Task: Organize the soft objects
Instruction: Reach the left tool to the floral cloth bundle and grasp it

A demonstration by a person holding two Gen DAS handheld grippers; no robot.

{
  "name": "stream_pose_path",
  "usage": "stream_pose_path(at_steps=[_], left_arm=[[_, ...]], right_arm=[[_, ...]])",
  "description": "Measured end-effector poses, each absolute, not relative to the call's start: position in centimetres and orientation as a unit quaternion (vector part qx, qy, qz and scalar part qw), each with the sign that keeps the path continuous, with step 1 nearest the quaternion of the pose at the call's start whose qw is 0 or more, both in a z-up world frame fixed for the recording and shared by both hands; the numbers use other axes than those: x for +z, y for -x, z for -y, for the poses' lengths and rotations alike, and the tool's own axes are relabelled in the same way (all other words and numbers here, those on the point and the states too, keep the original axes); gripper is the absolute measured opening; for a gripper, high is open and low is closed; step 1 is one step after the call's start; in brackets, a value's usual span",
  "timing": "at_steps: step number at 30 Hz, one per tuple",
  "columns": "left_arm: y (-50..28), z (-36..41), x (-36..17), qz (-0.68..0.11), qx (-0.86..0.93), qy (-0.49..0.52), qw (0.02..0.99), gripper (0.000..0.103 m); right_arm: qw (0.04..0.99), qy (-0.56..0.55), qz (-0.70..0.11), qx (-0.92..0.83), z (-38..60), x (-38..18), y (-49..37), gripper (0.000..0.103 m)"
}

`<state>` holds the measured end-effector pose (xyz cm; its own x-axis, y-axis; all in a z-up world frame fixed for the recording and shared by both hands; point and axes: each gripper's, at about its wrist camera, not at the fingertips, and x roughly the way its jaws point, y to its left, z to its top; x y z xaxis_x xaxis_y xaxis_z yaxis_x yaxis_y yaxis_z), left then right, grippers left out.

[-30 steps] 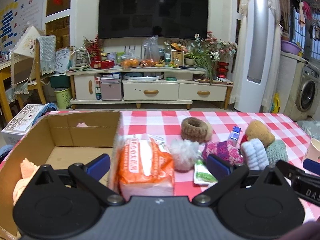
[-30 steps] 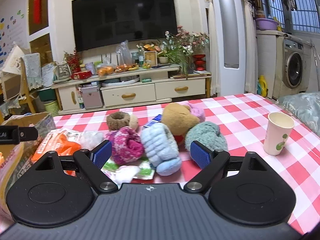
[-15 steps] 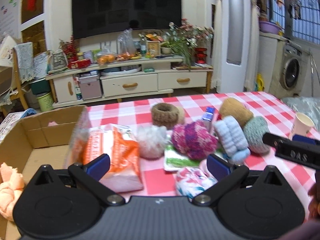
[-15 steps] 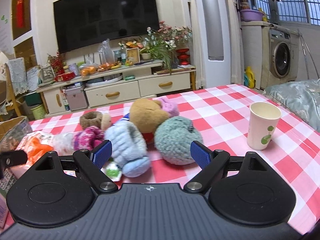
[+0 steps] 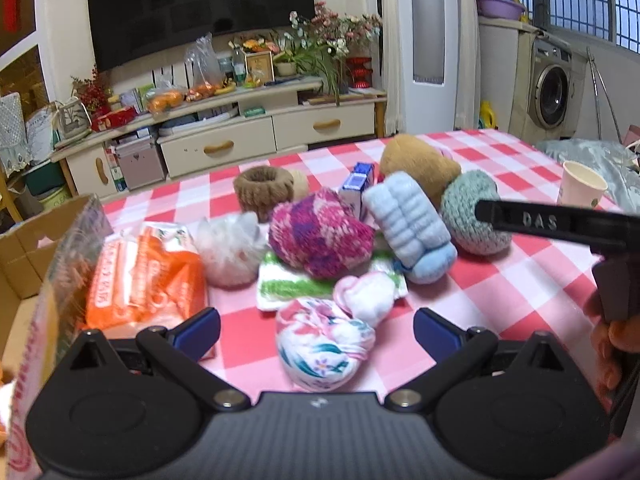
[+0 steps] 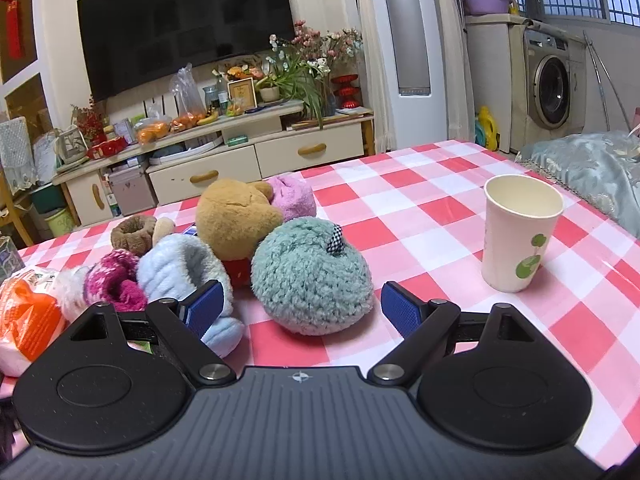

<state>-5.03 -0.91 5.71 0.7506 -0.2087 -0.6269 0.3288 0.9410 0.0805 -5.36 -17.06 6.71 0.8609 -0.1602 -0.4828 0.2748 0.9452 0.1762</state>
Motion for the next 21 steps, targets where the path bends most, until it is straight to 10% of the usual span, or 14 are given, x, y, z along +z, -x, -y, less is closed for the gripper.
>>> stream_pose_path(at_steps=[21], left_arm=[[1.3, 1.0, 2.5, -0.395, -0.112, -0.052, 0.91, 0.094]], right_arm=[[0.946, -0.098, -0.289, -0.107, 17.5, 4.2, -1.9, 0.103]])
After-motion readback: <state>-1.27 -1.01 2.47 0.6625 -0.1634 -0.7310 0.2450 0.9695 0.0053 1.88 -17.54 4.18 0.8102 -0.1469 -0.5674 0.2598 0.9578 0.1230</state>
